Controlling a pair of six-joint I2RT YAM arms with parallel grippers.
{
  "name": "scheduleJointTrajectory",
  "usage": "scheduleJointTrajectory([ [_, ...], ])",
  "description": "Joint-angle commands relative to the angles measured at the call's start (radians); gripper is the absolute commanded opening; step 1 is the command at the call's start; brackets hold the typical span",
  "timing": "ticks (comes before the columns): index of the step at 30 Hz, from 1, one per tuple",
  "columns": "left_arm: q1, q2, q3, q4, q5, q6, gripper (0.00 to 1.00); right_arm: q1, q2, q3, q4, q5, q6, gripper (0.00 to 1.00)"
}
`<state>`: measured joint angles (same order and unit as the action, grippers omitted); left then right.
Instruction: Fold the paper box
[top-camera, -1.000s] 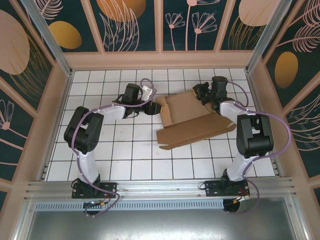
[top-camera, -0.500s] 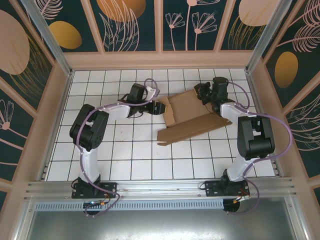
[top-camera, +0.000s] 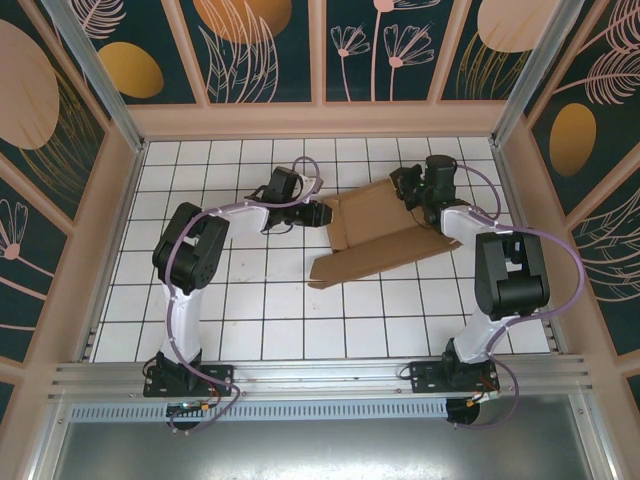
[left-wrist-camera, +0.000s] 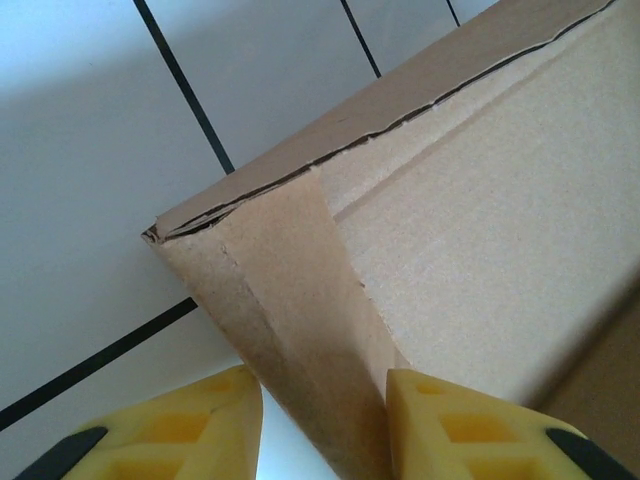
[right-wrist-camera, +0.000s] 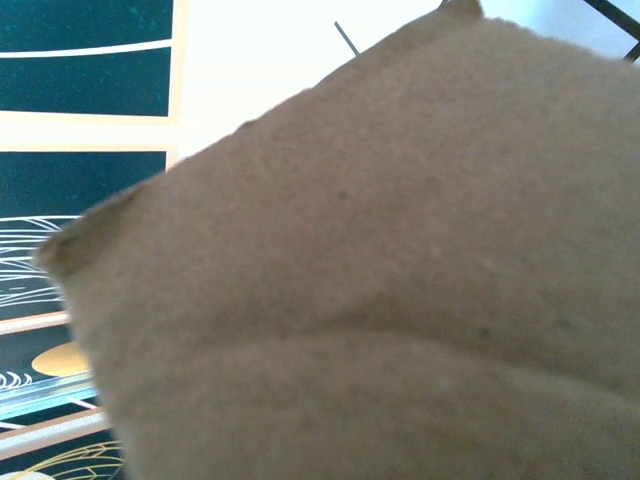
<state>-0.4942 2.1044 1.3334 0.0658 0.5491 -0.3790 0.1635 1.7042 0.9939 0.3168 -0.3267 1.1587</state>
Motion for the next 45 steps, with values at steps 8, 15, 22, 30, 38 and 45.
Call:
scheduleJointTrajectory([
  [8,-0.086,-0.042,0.091,-0.131,-0.246,0.146,0.27,0.065,-0.112,-0.062,0.079,-0.027,0.036,0.15],
  [15,-0.100,-0.137,-0.012,0.003,-0.419,0.149,0.25,0.075,-0.183,-0.101,0.094,-0.002,0.038,0.24],
  [22,-0.102,-0.260,-0.238,0.342,-0.539,0.167,0.21,0.074,-0.244,-0.171,0.142,-0.006,0.033,0.46],
  [30,-0.127,-0.334,-0.452,0.693,-0.652,0.303,0.20,0.106,-0.293,-0.116,0.080,-0.109,-0.153,0.54],
  [38,-0.162,-0.317,-0.609,1.023,-0.773,0.416,0.14,0.154,-0.368,-0.012,-0.087,-0.189,-0.398,0.51],
  [45,-0.203,-0.260,-0.670,1.226,-0.868,0.522,0.08,0.188,-0.247,0.218,-0.418,0.023,-0.674,0.49],
])
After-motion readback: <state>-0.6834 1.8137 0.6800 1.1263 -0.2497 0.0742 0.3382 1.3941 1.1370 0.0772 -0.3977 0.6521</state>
